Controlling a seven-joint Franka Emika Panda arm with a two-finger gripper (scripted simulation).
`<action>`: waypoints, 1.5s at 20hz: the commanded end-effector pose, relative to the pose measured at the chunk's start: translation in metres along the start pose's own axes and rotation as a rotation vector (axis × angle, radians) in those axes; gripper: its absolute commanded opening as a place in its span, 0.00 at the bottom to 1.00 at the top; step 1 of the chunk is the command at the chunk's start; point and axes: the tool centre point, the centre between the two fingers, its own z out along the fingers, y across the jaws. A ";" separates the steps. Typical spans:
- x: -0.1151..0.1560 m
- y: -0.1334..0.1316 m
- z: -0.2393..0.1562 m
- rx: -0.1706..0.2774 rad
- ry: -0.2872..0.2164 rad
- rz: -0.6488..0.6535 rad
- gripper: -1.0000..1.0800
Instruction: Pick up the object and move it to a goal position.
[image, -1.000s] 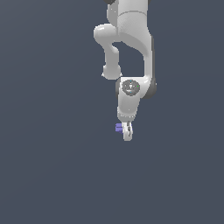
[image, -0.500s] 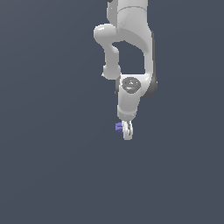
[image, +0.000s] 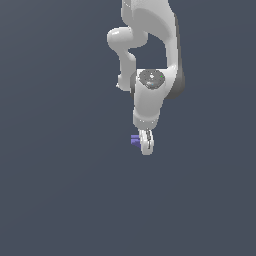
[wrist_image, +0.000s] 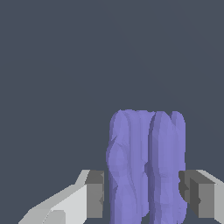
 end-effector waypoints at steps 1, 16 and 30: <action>0.002 -0.004 -0.025 0.000 0.001 0.001 0.00; 0.013 -0.032 -0.157 -0.002 0.001 0.000 0.00; 0.014 -0.040 -0.181 -0.002 0.000 -0.002 0.00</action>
